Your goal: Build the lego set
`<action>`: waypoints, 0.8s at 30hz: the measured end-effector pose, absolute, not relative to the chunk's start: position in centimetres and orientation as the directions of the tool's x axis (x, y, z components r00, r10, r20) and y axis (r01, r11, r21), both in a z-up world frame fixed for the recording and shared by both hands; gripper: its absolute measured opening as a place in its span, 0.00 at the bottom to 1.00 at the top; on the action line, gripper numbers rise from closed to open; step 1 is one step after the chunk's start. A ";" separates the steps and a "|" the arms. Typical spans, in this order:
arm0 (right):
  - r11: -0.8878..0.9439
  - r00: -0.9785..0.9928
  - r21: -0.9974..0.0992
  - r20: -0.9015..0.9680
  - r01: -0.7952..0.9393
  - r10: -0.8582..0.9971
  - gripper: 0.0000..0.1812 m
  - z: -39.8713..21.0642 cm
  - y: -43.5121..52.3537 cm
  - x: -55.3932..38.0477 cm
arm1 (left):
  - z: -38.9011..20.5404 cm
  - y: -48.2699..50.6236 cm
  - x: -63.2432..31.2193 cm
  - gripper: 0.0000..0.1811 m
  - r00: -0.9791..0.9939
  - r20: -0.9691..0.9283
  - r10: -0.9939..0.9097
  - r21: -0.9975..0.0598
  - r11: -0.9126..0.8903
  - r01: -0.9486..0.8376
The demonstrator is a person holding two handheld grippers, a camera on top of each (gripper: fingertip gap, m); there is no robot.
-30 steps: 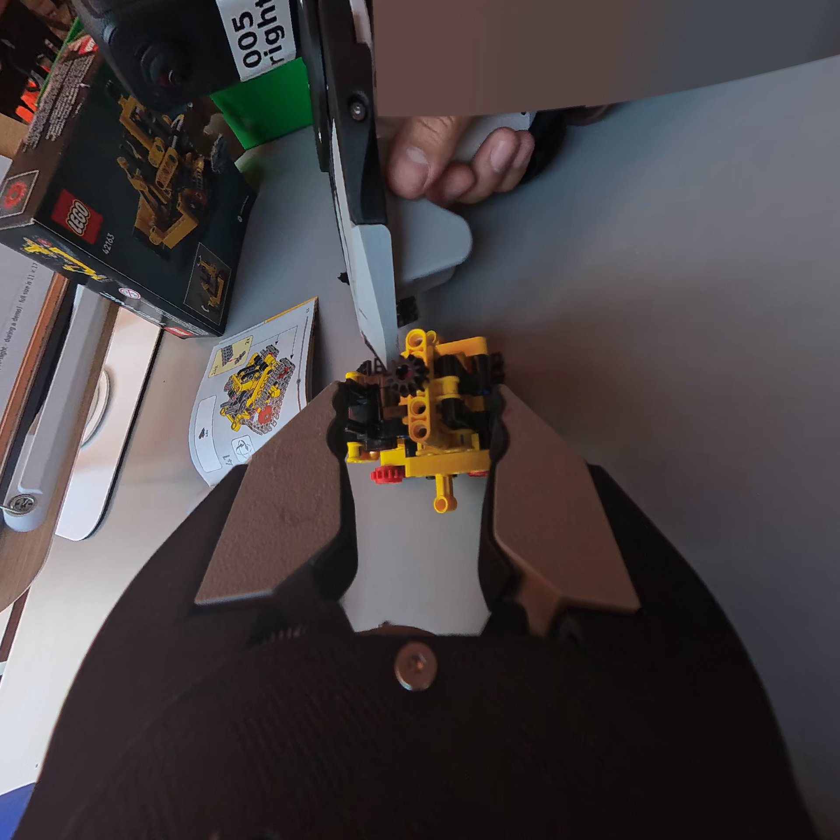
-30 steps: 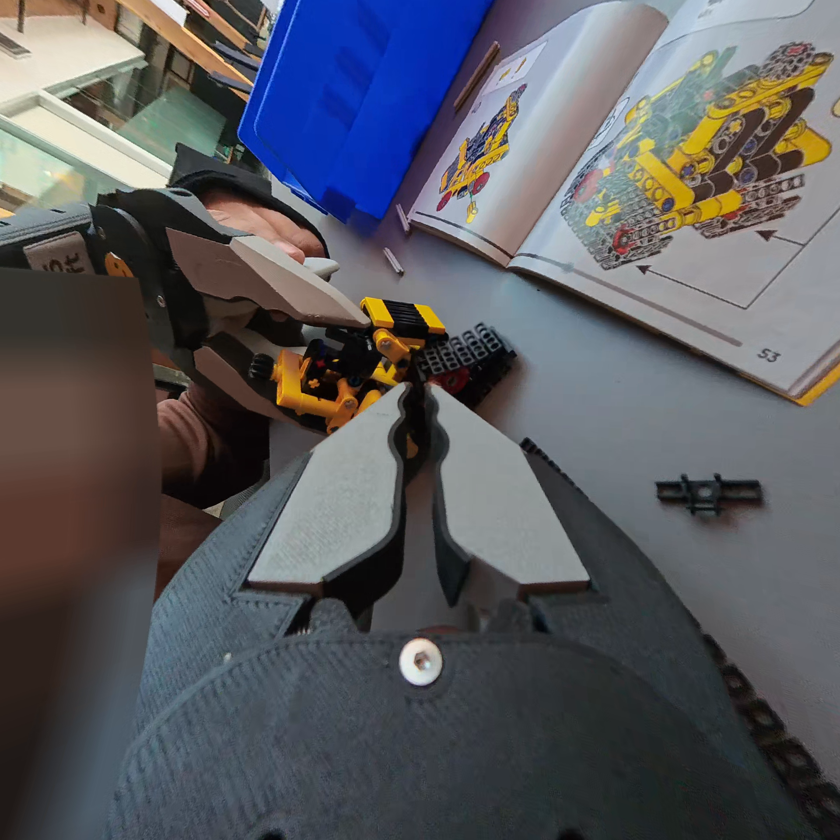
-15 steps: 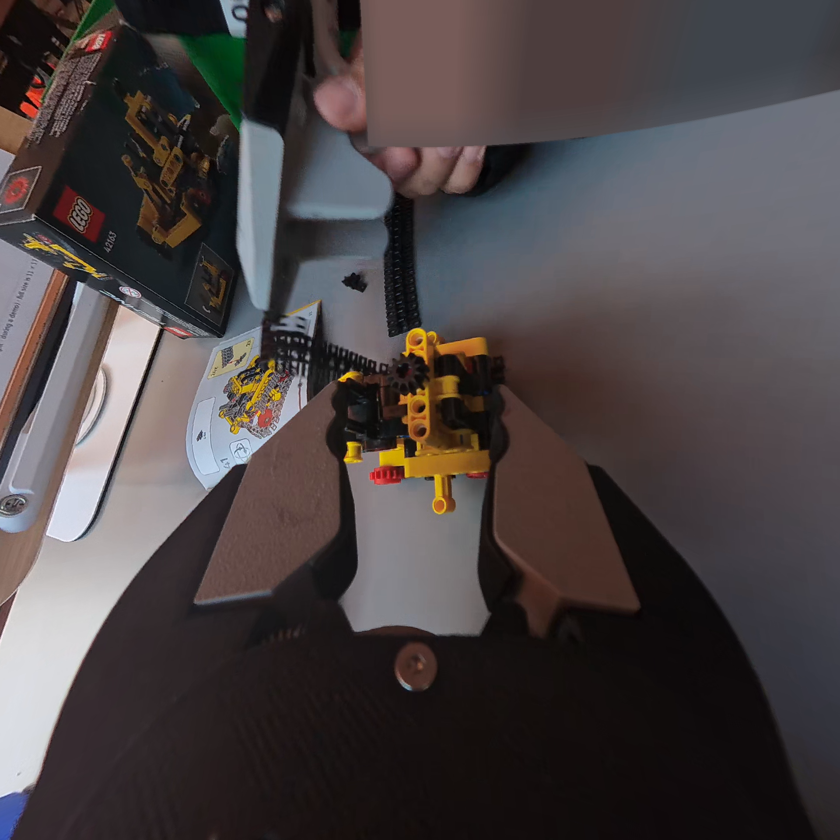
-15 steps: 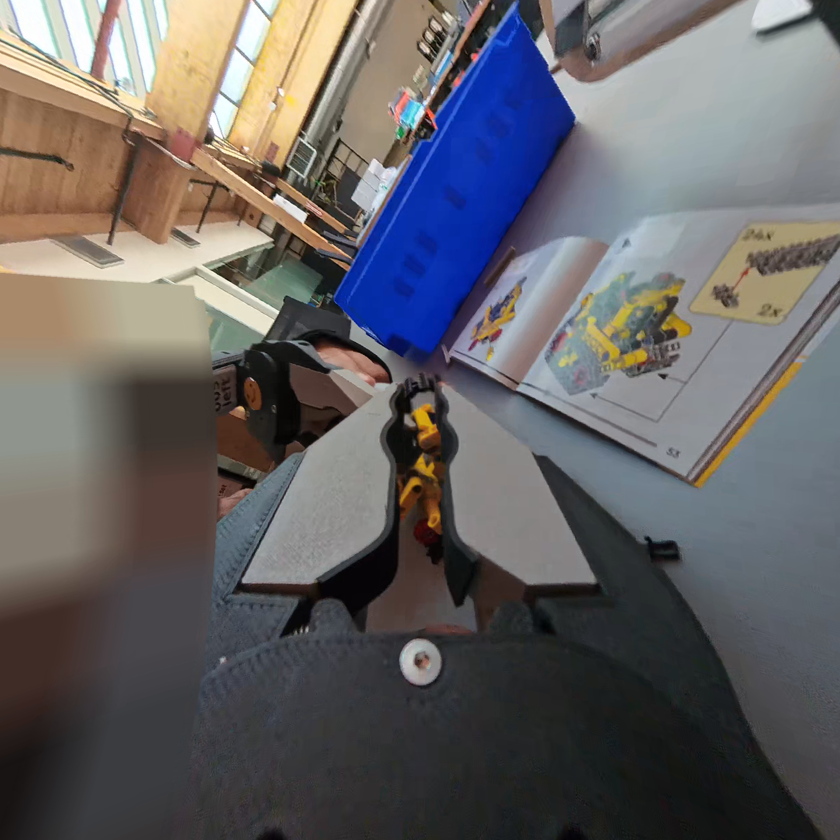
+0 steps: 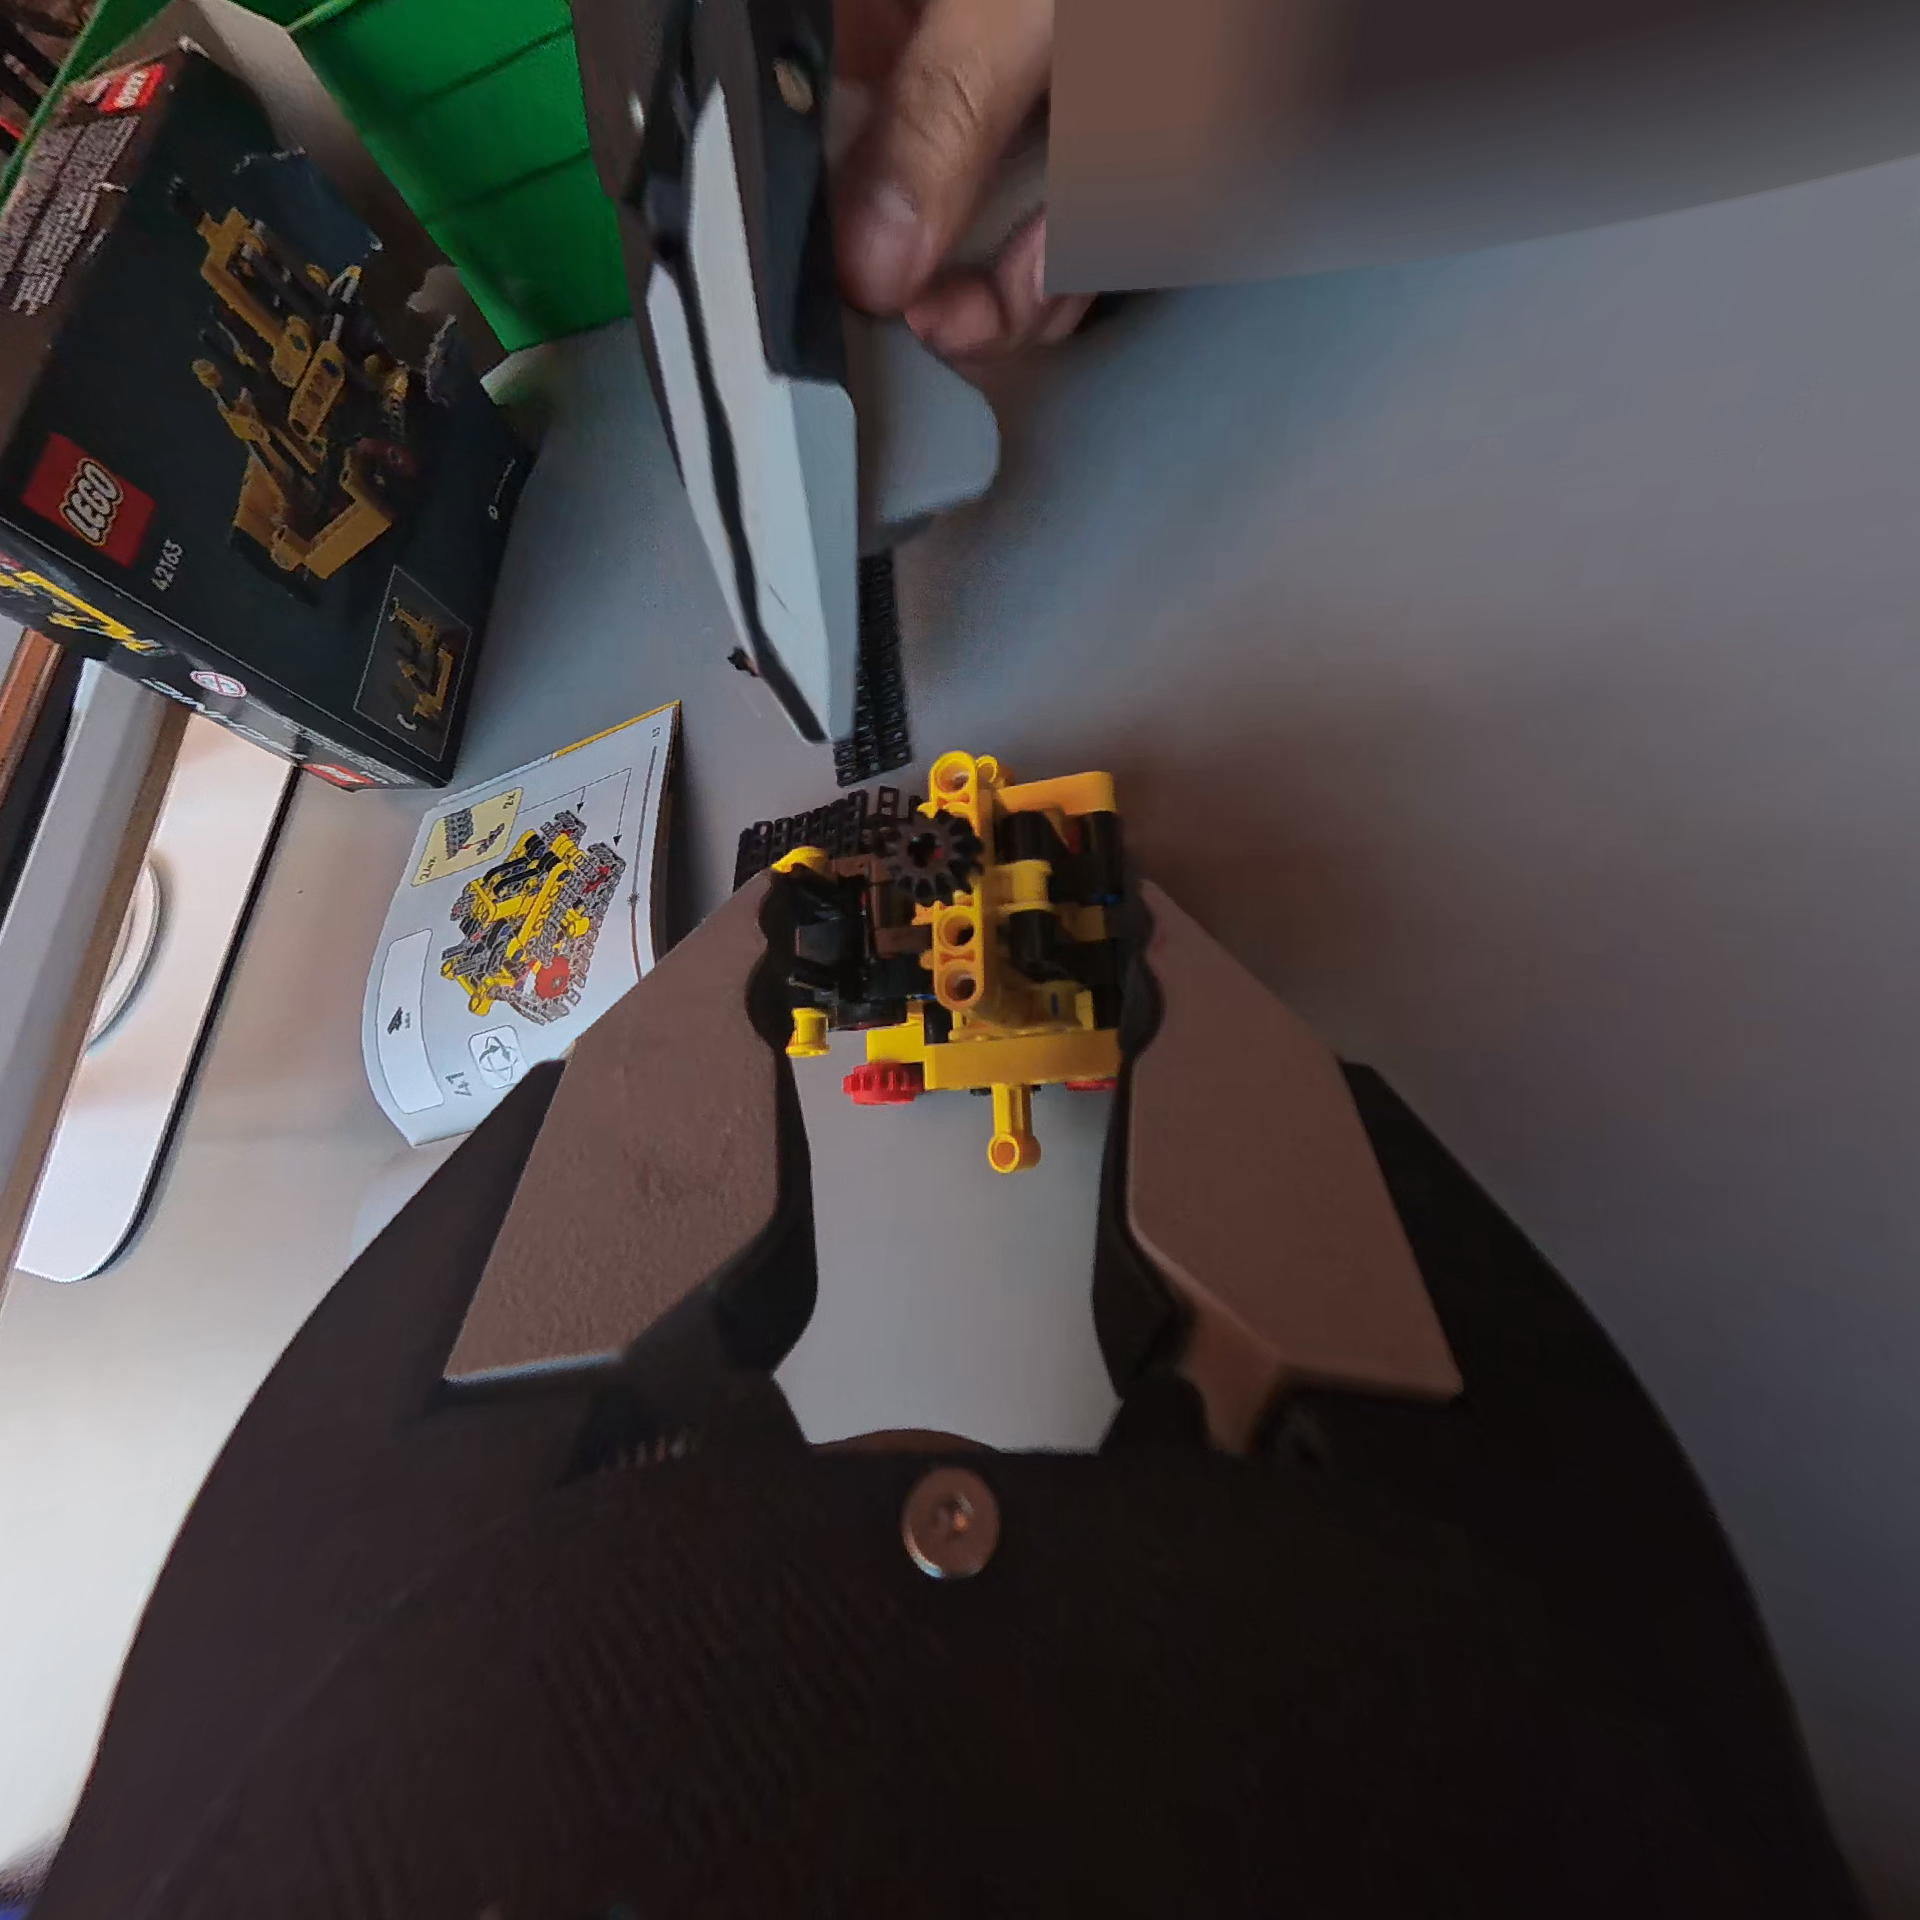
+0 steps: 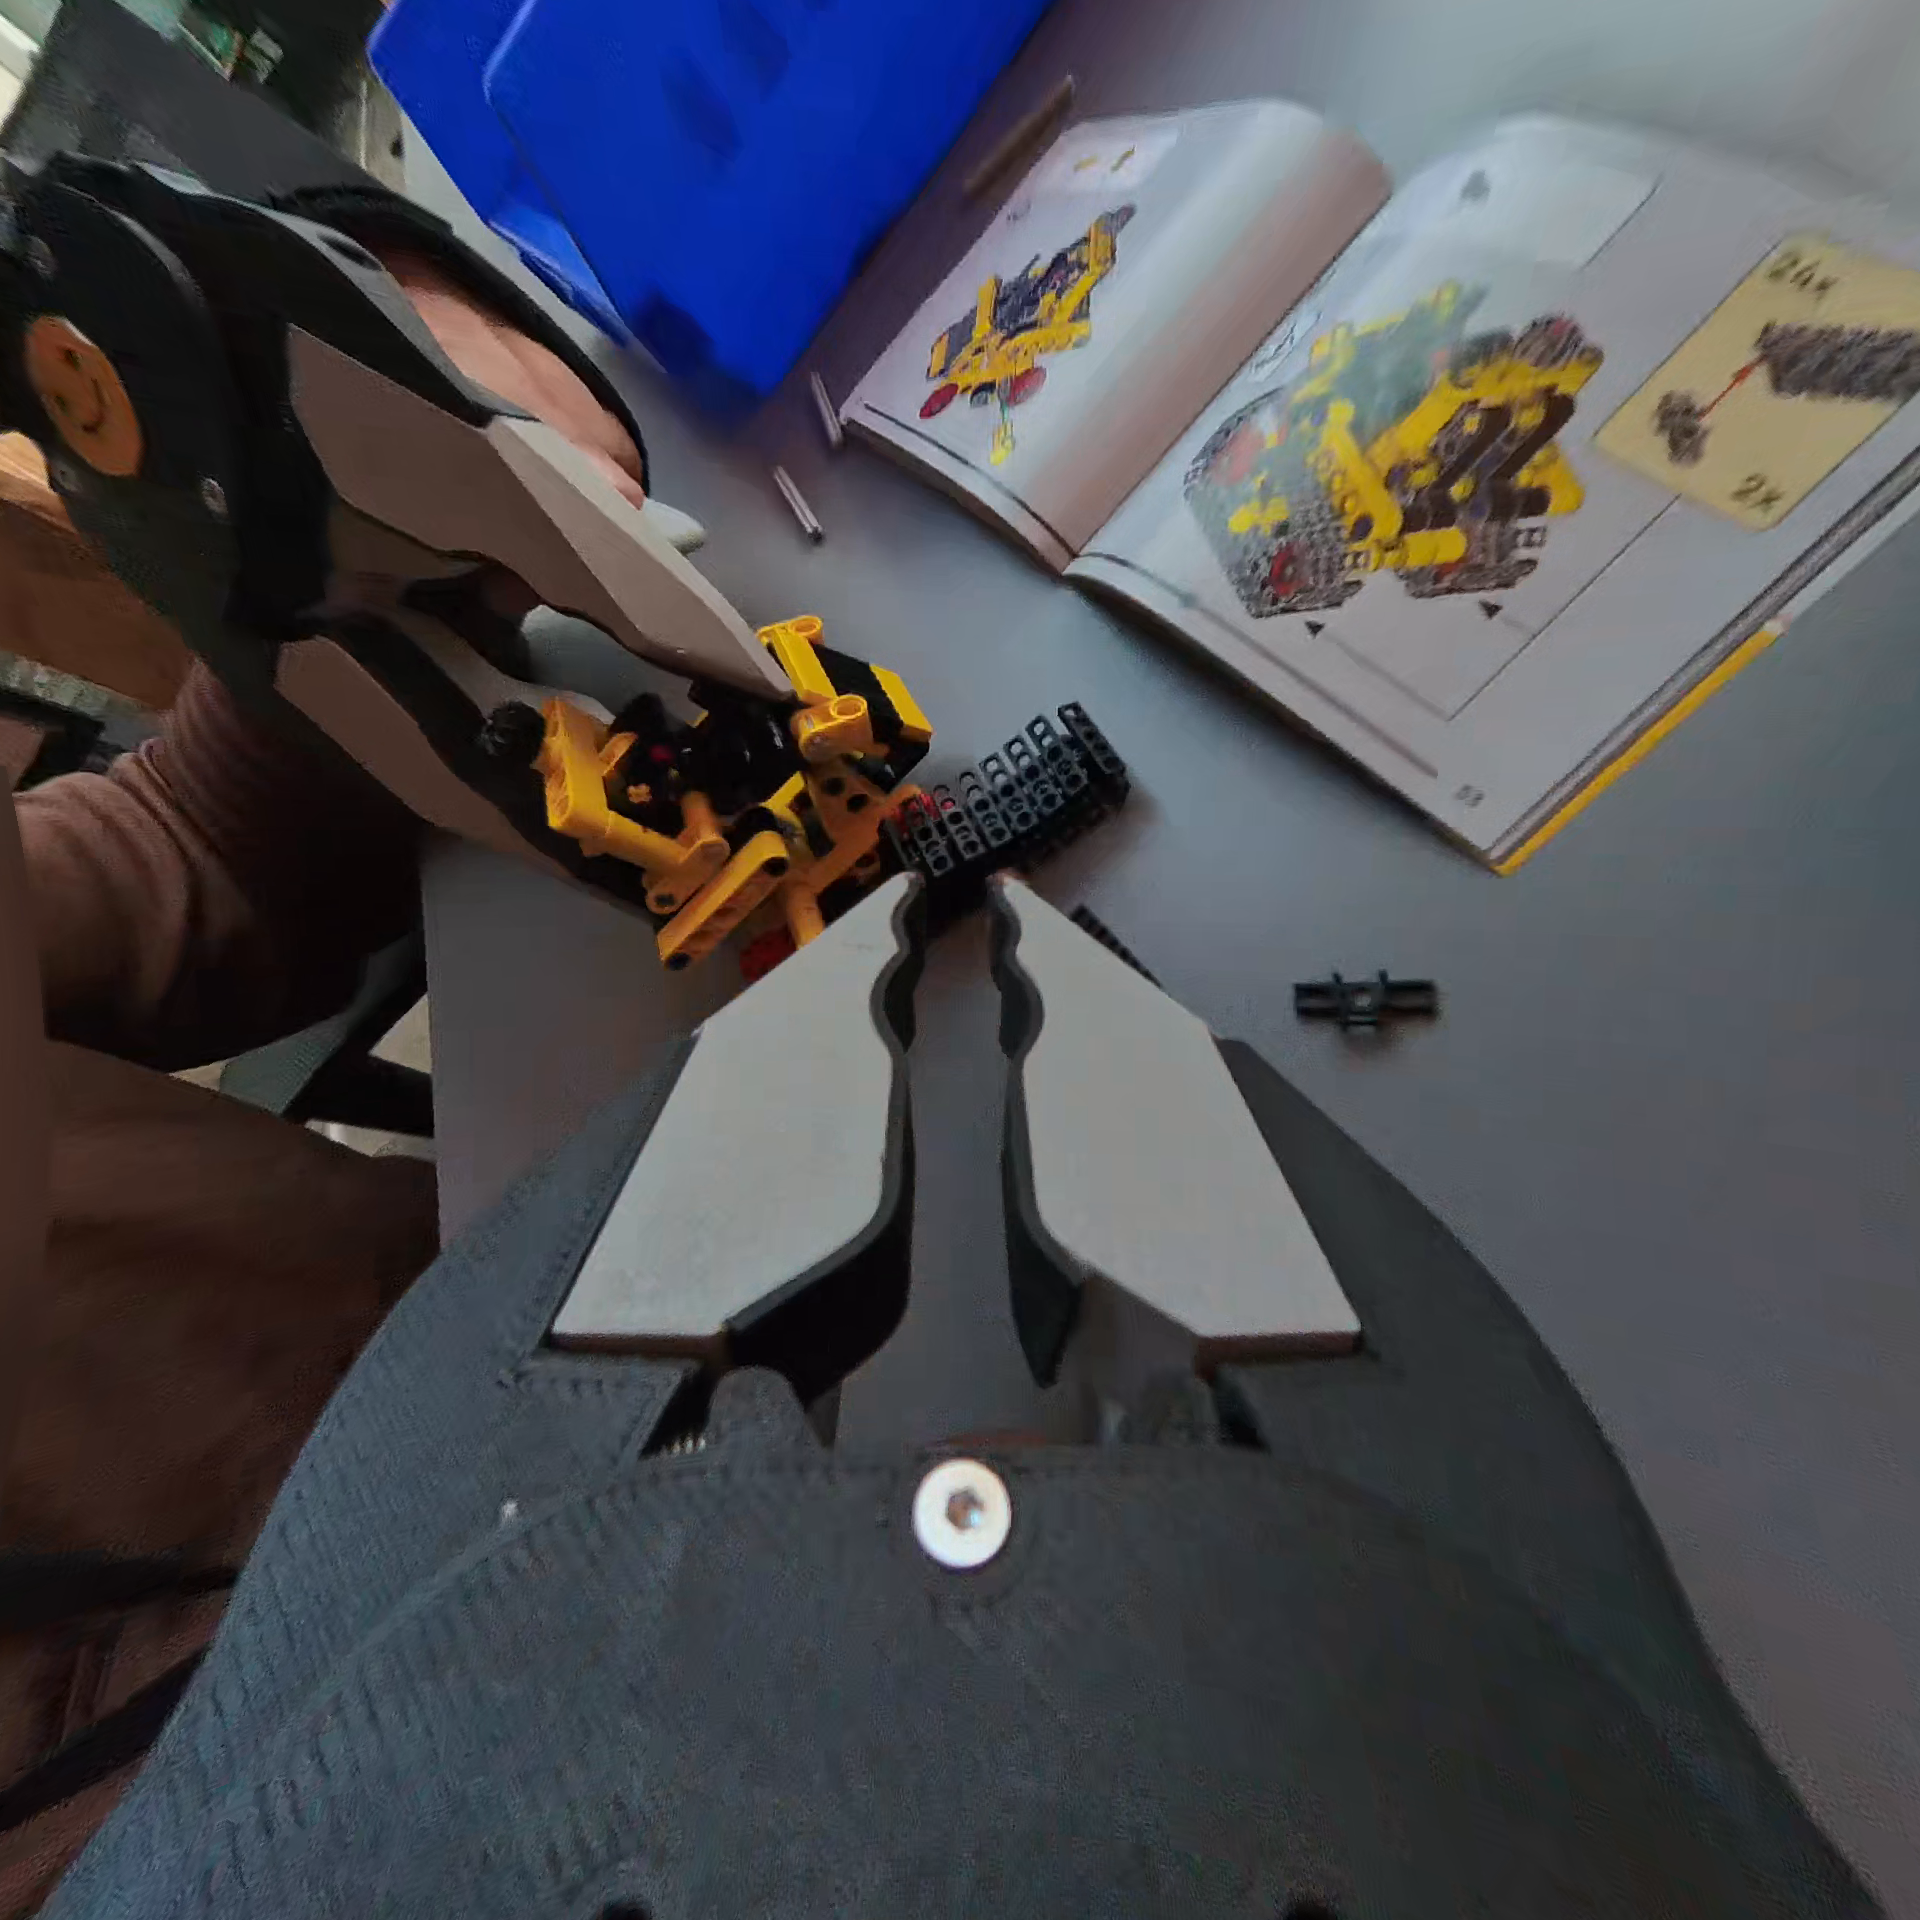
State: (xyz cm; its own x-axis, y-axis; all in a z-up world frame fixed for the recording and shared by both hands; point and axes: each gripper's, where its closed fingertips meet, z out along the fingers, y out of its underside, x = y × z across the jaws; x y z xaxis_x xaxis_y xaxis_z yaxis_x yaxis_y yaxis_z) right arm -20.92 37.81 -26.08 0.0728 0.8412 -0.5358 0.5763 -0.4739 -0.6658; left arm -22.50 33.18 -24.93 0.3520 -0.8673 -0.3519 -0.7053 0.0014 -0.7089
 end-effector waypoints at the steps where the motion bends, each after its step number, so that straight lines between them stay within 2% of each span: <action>1: -0.485 0.071 -0.646 -0.556 0.590 0.828 0.04 -26.5 37.3 -21.1 | -24.9 33.2 -22.5 0.33 0.349 -0.352 -0.868 -0.710 0.004 -0.705; 6: -0.522 0.083 -0.559 -0.627 0.644 0.774 0.05 -27.5 35.9 -21.9 | -24.9 33.2 -22.5 0.33 0.351 -0.354 -0.867 -0.710 0.005 -0.704; 9: -0.580 0.048 -0.551 -0.699 0.600 0.714 0.01 -26.6 35.9 -22.8 | -24.9 33.2 -22.5 0.33 0.350 -0.353 -0.868 -0.711 0.005 -0.704; 12: -0.665 -0.015 -0.578 -0.760 0.473 0.650 0.01 -24.1 37.4 -23.7 | -25.0 32.9 -22.4 0.33 0.343 -0.348 -0.873 -0.711 0.007 -0.703; 14: -0.700 0.019 -0.628 -0.740 0.341 0.673 0.02 -23.0 40.2 -23.7 | -25.0 32.8 -22.3 0.33 0.338 -0.350 -0.874 -0.709 0.011 -0.705; 16: -0.703 0.062 -0.666 -0.714 0.249 0.698 0.09 -22.2 42.7 -23.1 | -25.0 32.5 -22.2 0.33 0.331 -0.346 -0.878 -0.705 0.011 -0.710; 21: -0.651 0.125 -0.722 -0.642 0.235 0.757 0.17 -21.8 43.5 -21.8 | -25.1 31.7 -21.6 0.33 0.322 -0.349 -0.880 -0.696 0.014 -0.718; 24: -0.571 0.035 -0.738 -0.601 0.359 0.799 0.14 -22.0 40.2 -22.1 | -25.1 31.7 -21.6 0.33 0.326 -0.355 -0.876 -0.702 0.020 -0.712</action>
